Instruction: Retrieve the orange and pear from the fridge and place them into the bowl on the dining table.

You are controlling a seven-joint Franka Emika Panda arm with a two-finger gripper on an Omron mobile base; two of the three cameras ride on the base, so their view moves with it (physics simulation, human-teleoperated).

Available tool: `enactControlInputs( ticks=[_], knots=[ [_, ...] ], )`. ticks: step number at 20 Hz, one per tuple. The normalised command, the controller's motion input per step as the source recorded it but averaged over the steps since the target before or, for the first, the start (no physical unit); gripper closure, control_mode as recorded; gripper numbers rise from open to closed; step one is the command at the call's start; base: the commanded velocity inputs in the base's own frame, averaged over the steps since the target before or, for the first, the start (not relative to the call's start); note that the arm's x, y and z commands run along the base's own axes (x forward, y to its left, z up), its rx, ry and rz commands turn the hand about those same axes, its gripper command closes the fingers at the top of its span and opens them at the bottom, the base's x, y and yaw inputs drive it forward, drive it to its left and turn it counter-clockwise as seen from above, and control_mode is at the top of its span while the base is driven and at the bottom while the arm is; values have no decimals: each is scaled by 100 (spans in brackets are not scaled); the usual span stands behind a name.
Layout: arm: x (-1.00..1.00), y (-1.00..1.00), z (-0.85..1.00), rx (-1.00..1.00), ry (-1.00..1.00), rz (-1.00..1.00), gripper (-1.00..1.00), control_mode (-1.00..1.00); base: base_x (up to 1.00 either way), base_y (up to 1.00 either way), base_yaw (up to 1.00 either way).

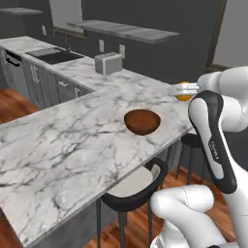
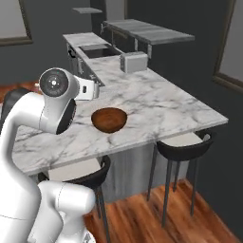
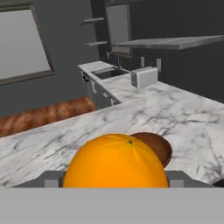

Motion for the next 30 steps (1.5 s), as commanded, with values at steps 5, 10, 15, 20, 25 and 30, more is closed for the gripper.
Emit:
enactControlInputs(
  ticks=[5, 10, 15, 20, 25, 30],
  knots=[
    [0, 0, 0, 0, 0, 0, 100, 100, 99, -60, 54],
    [0, 0, 0, 0, 0, 0, 100, 100, 72, -84, 47],
    [0, 0, 0, 0, 0, 0, 100, 100, 41, -100, 37],
    [0, 0, 0, 0, 0, 0, 100, 100, 21, -100, 28],
    [0, 0, 0, 0, 0, 0, 100, 100, 55, -48, 15],
    [0, 0, 0, 0, 0, 0, 100, 100, 56, 0, 1]
  ],
)
